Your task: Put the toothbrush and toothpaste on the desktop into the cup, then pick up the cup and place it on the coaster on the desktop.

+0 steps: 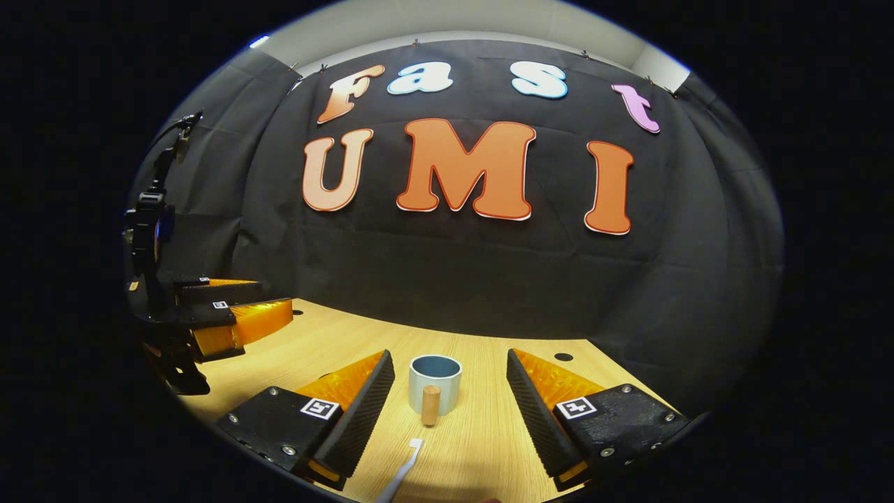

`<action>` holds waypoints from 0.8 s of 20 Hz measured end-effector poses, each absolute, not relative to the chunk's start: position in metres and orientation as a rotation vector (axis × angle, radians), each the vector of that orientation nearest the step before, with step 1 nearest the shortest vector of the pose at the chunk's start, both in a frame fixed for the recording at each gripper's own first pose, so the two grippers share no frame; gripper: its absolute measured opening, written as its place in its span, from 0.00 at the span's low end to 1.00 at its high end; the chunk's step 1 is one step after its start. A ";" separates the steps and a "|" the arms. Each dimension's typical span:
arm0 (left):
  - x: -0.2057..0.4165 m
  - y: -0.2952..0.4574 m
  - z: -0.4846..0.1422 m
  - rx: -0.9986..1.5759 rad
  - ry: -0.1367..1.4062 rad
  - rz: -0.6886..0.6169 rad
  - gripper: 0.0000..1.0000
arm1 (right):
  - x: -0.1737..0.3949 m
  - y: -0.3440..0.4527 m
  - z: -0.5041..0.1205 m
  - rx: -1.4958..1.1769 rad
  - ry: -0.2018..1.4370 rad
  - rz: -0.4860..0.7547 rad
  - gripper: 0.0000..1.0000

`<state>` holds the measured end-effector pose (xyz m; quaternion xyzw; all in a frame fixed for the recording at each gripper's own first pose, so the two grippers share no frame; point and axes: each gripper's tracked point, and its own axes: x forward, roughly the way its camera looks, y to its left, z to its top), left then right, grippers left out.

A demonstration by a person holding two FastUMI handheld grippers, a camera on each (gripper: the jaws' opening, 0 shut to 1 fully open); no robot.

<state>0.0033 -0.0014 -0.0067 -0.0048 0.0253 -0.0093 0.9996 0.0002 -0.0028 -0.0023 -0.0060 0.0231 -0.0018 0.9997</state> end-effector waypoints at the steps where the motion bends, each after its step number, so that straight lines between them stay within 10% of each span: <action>1: 0.004 -0.001 -0.009 -0.012 0.061 -0.020 0.98 | 0.000 -0.002 -0.003 -0.013 0.051 0.000 0.97; 16: -0.006 -0.023 -0.082 -0.009 0.351 -0.099 0.98 | -0.003 0.007 -0.058 0.015 0.327 0.002 0.98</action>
